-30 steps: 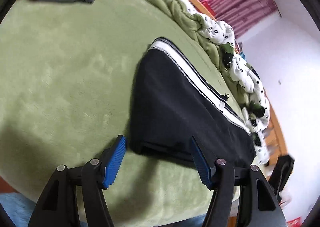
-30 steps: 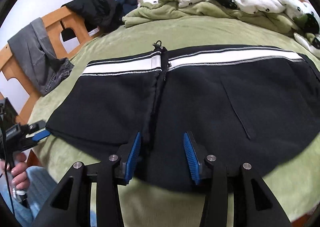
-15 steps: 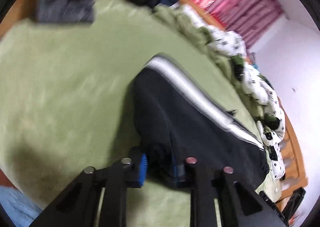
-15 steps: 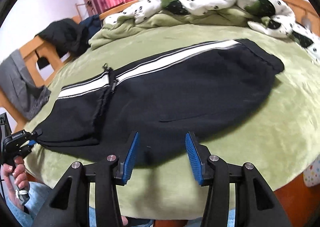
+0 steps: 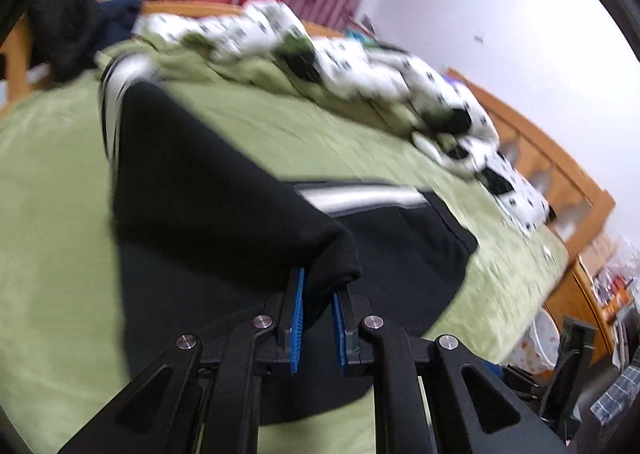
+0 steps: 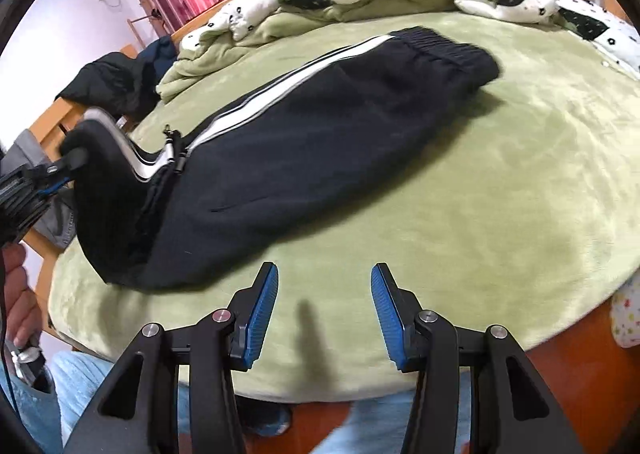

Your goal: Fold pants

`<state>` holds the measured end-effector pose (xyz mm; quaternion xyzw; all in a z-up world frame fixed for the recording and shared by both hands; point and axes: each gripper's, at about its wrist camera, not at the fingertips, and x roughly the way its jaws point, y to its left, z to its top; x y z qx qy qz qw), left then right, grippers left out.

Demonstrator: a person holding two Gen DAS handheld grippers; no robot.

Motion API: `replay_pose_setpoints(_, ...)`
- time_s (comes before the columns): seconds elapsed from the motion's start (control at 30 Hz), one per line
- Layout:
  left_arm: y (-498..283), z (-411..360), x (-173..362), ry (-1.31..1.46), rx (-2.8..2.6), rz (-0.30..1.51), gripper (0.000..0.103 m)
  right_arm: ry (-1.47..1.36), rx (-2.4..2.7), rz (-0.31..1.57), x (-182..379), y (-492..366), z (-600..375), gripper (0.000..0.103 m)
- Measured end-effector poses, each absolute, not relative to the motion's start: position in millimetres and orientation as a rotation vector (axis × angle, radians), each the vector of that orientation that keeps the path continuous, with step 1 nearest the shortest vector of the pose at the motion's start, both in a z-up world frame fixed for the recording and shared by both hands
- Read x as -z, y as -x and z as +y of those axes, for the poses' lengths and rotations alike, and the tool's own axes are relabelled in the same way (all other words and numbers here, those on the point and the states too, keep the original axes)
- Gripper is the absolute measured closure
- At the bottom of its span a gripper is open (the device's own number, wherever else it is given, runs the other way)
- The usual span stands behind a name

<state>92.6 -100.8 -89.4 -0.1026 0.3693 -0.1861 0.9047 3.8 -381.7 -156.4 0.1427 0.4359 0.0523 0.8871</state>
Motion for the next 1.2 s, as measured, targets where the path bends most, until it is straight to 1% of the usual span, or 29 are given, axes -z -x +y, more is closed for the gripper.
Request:
replay_pose_setpoints(0.07,-95,-130,110,0.186,0.420,0.804,0.091,-0.292,-0.092,0.916,159,3,-394,0.055)
replay_pose_setpoints(0.23,-95,-166,150,0.168,0.509,0.949,0.090,-0.296,-0.064,0.942,168,13,-417,0.055)
replay_pose_setpoints(0.3,-92,-169,151,0.127,0.496,0.956,0.090,-0.312,-0.064,0.943,169,11,-421,0.055)
replay_pose_setpoints(0.33,-87,-167,147,0.114,0.494,0.941,0.088,-0.322,-0.069,0.941,168,9,-420,0.055)
replay_pose_setpoints(0.37,-83,-162,139,0.113,0.515,0.931,0.079,-0.330,-0.080,0.936,167,8,-419,0.055)
replay_pose_setpoints(0.4,-80,-158,134,0.130,0.550,0.932,0.074,-0.336,-0.099,0.925,164,4,-415,0.055)
replay_pose_setpoints(0.47,-68,-140,118,0.175,0.598,0.904,0.055,-0.333,-0.126,0.905,157,-6,-405,0.054)
replay_pose_setpoints(0.5,-63,-134,112,0.167,0.588,0.884,0.051,-0.327,-0.144,0.892,153,-12,-399,0.053)
replay_pose_setpoints(0.57,-54,-116,102,0.138,0.542,0.853,0.049,-0.321,-0.185,0.858,142,-27,-384,0.052)
replay_pose_setpoints(0.67,-45,-75,96,0.148,0.446,0.838,0.049,-0.363,-0.259,0.814,130,-47,-366,0.046)
replay_pose_setpoints(0.7,-44,-61,96,0.162,0.412,0.840,0.049,-0.390,-0.289,0.808,129,-56,-359,0.045)
replay_pose_setpoints(0.8,-43,-19,107,0.213,0.301,0.884,0.049,-0.500,-0.355,0.823,138,-88,-340,0.045)
replay_pose_setpoints(0.93,-34,27,121,0.276,0.207,0.927,0.049,-0.578,-0.361,0.921,176,-131,-313,0.045)
replay_pose_setpoints(0.97,-32,31,123,0.283,0.196,0.929,0.049,-0.584,-0.357,0.923,181,-133,-310,0.057)
replay_pose_setpoints(1.0,-30,35,126,0.297,0.186,0.931,0.049,-0.587,-0.376,0.919,183,-137,-305,0.076)
replay_pose_setpoints(1.07,-29,38,131,0.326,0.172,0.945,0.049,-0.575,-0.422,0.885,177,-141,-302,0.084)
replay_pose_setpoints(1.1,-29,36,133,0.333,0.171,0.949,0.049,-0.552,-0.440,0.849,167,-140,-304,0.085)
replay_pose_setpoints(1.2,-31,20,134,0.335,0.181,0.948,0.049,-0.467,-0.406,0.729,127,-137,-323,0.086)
